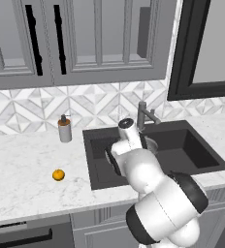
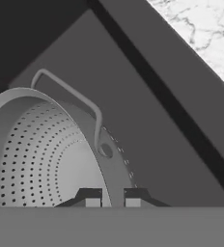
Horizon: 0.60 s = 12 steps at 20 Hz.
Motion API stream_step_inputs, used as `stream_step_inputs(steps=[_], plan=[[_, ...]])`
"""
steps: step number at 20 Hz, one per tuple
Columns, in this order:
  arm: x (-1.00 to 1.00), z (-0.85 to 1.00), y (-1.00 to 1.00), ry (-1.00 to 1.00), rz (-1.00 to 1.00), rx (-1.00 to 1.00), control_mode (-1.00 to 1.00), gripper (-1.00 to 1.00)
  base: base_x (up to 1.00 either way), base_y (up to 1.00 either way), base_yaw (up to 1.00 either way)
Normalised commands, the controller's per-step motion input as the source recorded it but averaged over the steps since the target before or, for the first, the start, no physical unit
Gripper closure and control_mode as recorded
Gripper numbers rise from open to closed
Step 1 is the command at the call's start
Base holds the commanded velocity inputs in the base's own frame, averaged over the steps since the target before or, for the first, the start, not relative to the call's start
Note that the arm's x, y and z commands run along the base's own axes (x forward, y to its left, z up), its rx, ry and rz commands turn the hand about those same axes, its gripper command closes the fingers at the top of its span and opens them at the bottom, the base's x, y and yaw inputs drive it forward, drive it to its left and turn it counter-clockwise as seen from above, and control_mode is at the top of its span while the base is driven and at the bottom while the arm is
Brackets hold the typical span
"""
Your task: Put the colander in the sink, put the tangerine in the colander, and turn on the sink faucet and pour water over the colander.
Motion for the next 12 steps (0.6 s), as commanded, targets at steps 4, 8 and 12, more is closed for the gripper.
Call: stream_step_inputs(steps=[4, 8, 12], plan=[[0.28, -0.33, 0.0, -0.16, -0.32, 0.0, -1.0, 1.0, 0.0, 0.0, 0.0], [0.25, -0.34, 0.0, -0.15, -0.32, 0.0, -1.0, 1.0, 0.0, 0.0, 0.0], [0.1, -0.27, 0.0, -0.06, -0.33, 0.02, -1.0, 1.0, 0.0, 0.0, 0.0]])
